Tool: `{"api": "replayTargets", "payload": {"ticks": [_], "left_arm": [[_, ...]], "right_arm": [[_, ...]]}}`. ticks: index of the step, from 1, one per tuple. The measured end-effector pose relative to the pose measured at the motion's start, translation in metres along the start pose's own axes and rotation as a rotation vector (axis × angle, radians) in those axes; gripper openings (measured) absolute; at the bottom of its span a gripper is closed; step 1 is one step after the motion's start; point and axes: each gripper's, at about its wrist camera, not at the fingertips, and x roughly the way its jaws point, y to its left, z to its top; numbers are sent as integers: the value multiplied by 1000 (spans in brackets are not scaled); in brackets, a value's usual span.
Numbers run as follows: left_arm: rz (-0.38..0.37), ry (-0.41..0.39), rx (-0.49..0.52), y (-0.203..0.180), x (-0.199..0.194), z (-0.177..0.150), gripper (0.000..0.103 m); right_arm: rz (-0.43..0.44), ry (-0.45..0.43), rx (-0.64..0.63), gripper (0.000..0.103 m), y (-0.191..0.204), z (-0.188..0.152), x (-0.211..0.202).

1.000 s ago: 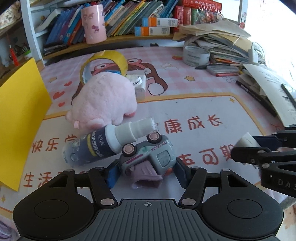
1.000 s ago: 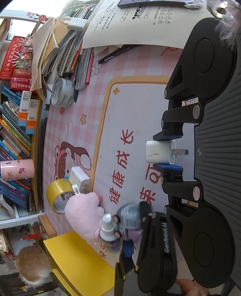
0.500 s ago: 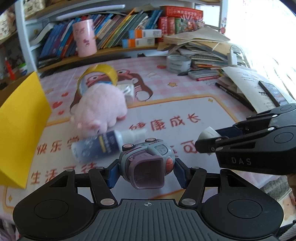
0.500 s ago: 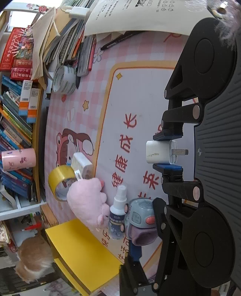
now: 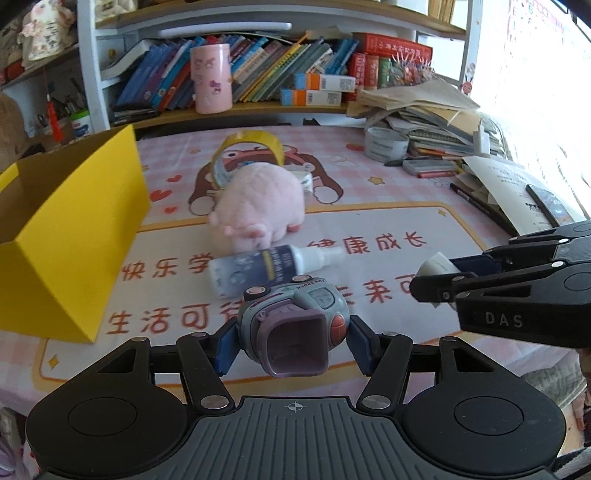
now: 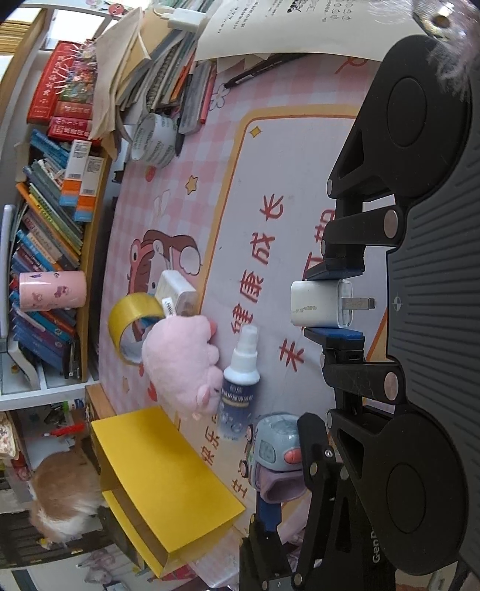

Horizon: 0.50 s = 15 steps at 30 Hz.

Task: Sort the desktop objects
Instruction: 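Lift the toy car with the left gripper while the right gripper carries the plug toward the yellow box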

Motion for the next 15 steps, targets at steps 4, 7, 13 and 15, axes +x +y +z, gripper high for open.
{"api": "replayTargets", "payload": {"ticks": [4, 7, 13, 15], "left_arm": [[-1, -13, -3, 15, -8, -4, 60], [-14, -15, 14, 25, -14, -8, 60], [-33, -29, 50, 42, -27, -15, 60], [-39, -34, 65, 47, -31, -18, 60]], "right_arm": [[-11, -10, 9, 23, 15, 0, -4], [-15, -6, 17, 23, 28, -1, -5], [-29, -13, 26, 23, 56, -4, -9], [-35, -17, 31, 23, 64, -5, -11]]}}
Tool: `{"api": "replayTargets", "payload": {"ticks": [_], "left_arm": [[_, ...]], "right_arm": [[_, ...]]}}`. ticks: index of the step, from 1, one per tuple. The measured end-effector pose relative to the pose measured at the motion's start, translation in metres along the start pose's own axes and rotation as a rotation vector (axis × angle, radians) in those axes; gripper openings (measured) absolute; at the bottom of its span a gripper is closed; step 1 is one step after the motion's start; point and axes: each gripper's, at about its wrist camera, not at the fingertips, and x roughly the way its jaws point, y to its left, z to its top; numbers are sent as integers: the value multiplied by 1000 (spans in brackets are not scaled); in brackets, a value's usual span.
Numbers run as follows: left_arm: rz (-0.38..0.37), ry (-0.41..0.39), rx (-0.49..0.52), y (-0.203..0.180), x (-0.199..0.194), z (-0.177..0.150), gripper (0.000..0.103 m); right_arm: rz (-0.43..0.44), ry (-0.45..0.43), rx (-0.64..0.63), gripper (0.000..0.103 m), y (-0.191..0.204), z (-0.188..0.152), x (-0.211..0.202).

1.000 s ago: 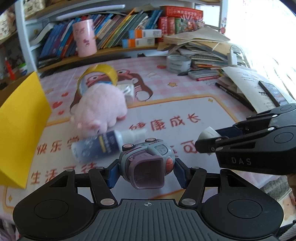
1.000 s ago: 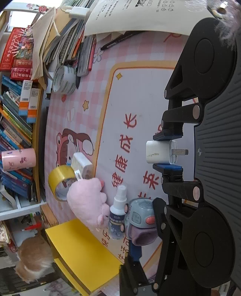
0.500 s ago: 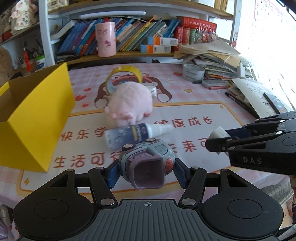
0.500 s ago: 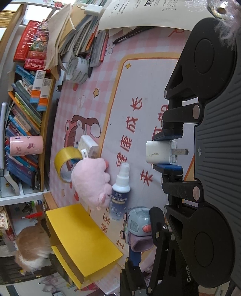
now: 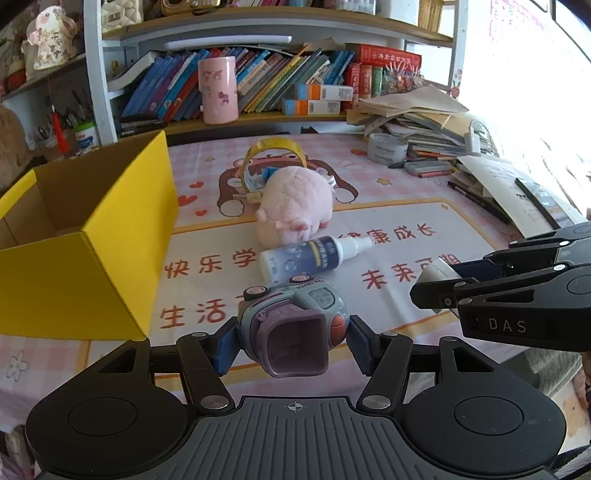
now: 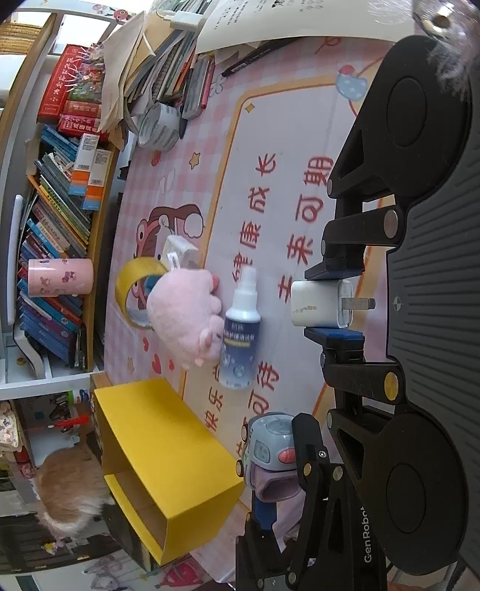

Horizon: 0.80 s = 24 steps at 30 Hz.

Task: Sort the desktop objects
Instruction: 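Lift the toy car with the left gripper while the right gripper carries the plug toward the yellow box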

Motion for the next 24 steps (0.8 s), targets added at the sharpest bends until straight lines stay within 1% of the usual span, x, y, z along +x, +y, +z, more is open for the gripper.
{"api": "replayTargets", "payload": {"ticks": [6, 10, 15, 20, 24], "left_arm": [[-23, 0, 62, 13, -16, -17, 60], [-16, -6, 47, 31, -32, -27, 60], [-3, -9, 10, 54, -49, -39, 60], [-15, -3, 36, 67, -66, -54, 60], [-16, 7, 57, 81, -80, -70, 60]], "right_arm": [[-16, -3, 42, 23, 23, -5, -3], [-18, 15, 53, 23, 44, -10, -2], [-14, 15, 19, 23, 77, -19, -7], [-20, 14, 24, 23, 105, -28, -12], [-8, 25, 41, 23, 130, -39, -15]]}}
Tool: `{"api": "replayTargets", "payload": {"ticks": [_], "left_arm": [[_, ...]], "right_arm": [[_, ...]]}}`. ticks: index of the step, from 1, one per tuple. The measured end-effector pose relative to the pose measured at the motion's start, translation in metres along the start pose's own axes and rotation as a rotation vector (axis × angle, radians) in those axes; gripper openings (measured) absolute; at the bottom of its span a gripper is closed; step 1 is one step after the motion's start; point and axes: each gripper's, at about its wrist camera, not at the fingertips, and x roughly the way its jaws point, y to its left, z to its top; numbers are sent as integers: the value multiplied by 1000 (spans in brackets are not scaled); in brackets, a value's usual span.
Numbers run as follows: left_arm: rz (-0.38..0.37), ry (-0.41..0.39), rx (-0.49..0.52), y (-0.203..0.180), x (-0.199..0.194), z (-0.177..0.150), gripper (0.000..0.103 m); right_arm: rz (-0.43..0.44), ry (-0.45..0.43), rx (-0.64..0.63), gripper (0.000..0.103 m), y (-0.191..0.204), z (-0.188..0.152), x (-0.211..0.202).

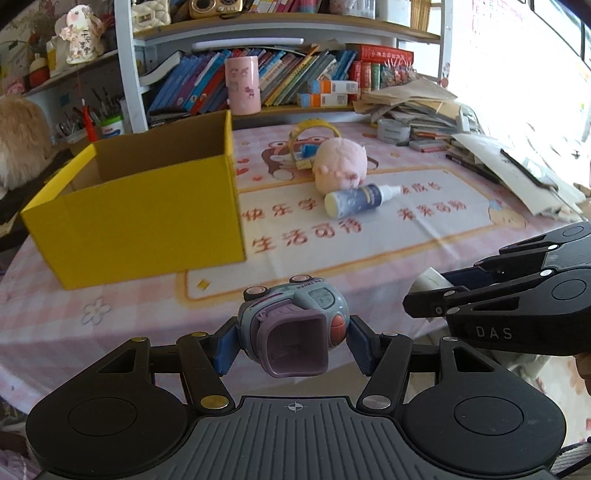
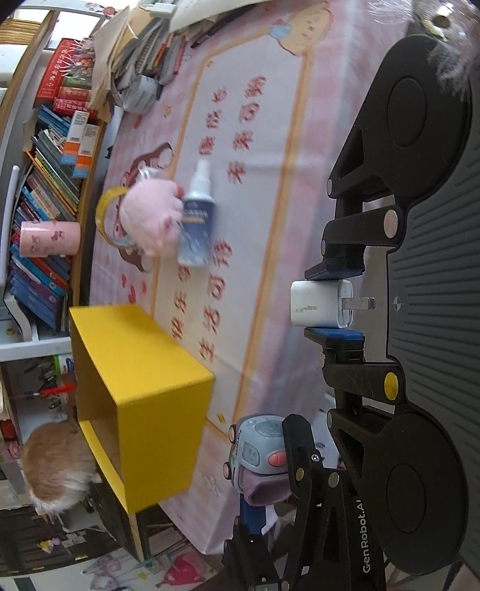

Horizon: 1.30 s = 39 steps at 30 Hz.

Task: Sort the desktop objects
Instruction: 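Lift the toy car with the left gripper while the right gripper carries the plug toward the yellow box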

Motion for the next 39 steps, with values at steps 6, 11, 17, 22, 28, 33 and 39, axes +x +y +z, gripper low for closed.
{"api": "replayTargets", "payload": {"ticks": [6, 11, 17, 22, 28, 33, 39], "left_arm": [[21, 21, -16, 24, -21, -25, 60], [36, 26, -37, 39, -34, -39, 60], [48, 9, -50, 50, -45, -47, 60], [56, -3, -71, 59, -51, -50, 60], [55, -12, -84, 67, -54, -53, 60], [67, -13, -92, 71, -57, -55, 60], [87, -12, -104, 77, -59, -58, 60]], "right_arm": [[20, 7, 26, 23, 34, -16, 0], [48, 28, 29, 23, 58, -23, 2], [61, 33, 27, 23, 75, -24, 2], [65, 31, -1, 23, 87, -23, 1], [58, 18, -26, 23, 95, -20, 0], [70, 21, -45, 23, 102, -18, 3], [89, 21, -68, 23, 111, -16, 8]]}}
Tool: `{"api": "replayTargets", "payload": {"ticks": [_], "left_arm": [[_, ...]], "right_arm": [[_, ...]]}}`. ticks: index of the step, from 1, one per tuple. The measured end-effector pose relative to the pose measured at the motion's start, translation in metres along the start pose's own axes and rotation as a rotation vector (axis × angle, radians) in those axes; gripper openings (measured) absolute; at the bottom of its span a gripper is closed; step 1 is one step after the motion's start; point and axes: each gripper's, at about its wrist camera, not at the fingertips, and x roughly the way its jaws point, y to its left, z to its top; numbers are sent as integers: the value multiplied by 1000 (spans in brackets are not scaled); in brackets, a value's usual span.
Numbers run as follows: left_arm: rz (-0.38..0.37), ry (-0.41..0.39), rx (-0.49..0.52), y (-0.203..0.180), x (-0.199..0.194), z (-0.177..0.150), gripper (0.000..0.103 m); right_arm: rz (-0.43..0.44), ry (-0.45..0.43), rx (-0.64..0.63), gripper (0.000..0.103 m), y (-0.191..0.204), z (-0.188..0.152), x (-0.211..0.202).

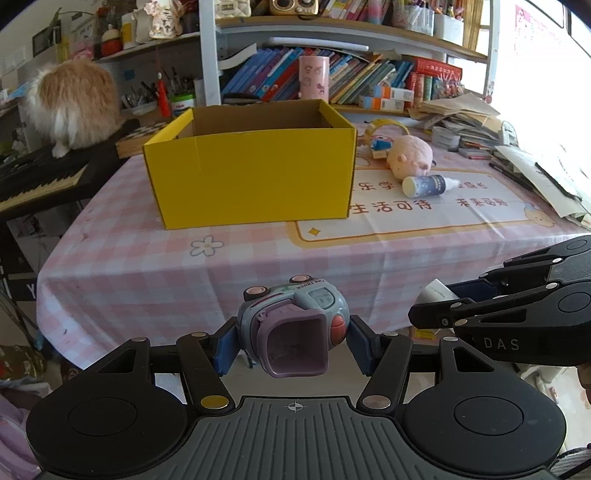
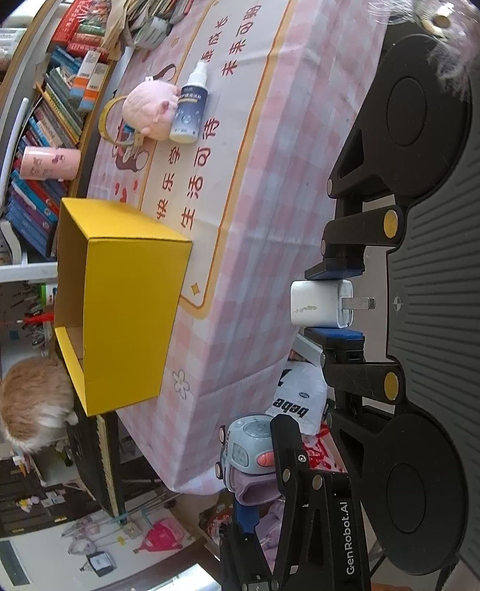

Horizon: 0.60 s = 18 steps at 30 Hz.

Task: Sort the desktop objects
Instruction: 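Lift the toy car with the left gripper while the right gripper carries the plug toward the yellow box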

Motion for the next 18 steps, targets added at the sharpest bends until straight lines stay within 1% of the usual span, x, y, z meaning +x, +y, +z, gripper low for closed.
{"api": "replayTargets", "payload": {"ticks": [18], "left_arm": [[40, -8, -9, 6, -2, 1, 60]], "right_arm": [[36, -8, -37, 23, 8, 10, 8]]}}
